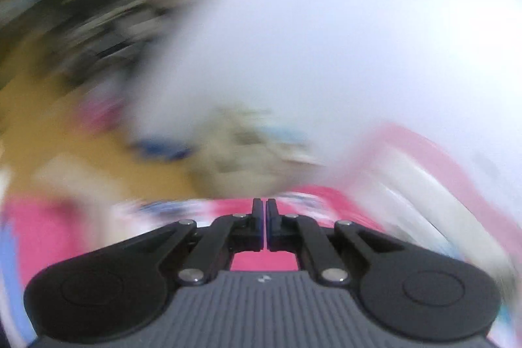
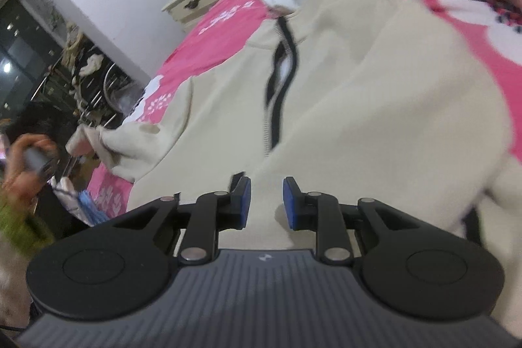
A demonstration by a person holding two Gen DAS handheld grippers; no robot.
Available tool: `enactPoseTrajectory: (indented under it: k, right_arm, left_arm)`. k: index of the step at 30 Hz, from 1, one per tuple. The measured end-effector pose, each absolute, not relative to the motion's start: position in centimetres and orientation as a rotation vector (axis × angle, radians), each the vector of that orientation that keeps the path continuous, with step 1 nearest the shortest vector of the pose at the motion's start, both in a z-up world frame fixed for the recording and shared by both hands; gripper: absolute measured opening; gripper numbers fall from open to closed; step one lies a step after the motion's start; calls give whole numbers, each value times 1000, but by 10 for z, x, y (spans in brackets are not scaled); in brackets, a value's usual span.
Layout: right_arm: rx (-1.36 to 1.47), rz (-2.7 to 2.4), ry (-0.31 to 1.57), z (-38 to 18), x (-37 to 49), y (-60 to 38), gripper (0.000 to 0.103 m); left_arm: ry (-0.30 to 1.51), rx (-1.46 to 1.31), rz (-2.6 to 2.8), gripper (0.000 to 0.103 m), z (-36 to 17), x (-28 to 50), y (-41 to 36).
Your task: Fold clothes
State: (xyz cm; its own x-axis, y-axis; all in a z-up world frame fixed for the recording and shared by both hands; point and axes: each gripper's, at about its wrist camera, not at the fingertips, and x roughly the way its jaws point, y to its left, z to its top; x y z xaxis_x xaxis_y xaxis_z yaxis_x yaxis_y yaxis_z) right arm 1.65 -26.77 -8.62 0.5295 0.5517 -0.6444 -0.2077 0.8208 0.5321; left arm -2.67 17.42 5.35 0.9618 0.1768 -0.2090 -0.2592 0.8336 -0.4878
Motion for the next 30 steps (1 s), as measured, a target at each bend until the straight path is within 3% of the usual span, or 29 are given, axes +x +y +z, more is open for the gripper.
enactPoseTrajectory:
  k: [4,8,11,14,17,19,21,24,26,27,29,30]
  right_arm:
    - [458,428,882,-81,4,-292,21]
    - [481,400,870,-81,-5,-308,23]
    - [505,398,883,-86,-7,-313,24]
    - [500,417,898,-91,-5,-308,25]
    - [486,448,909,-93,-2,-298,26]
    - [465,464,921,-95,1,-288,28]
    - [442,472,938,-97,6,-279,28]
    - [423,479,960,-101,14,-266,29]
    - [416,483,970,-103,19,-259,29]
    - [415,486,973,-104,22,-256,29]
    - [413,491,980,-105,25,-251,29]
    - [410,493,983,-106,27,-249,30]
  left_arm:
    - [133,-332,-118,6,73,-90,85]
    - [297,-406,-25,20,43,-96,86]
    - [396,-503,291,60,6,-75,137]
    - [481,-614,687,64,-35,-50,202]
    - [510,-685,941,56,-66,-21,270]
    - [562,-684,1003,58,-79,3,296]
    - [596,-727,1069,75,-91,20,315]
    - [599,-757,1133,80,-100,31,334]
    - [596,-728,1150,74,-100,36,339]
    - [589,-716,1146,50,-100,36,340]
    - [566,-729,1125,32,-94,30,344]
    - [555,-736,1113,16,-91,27,347]
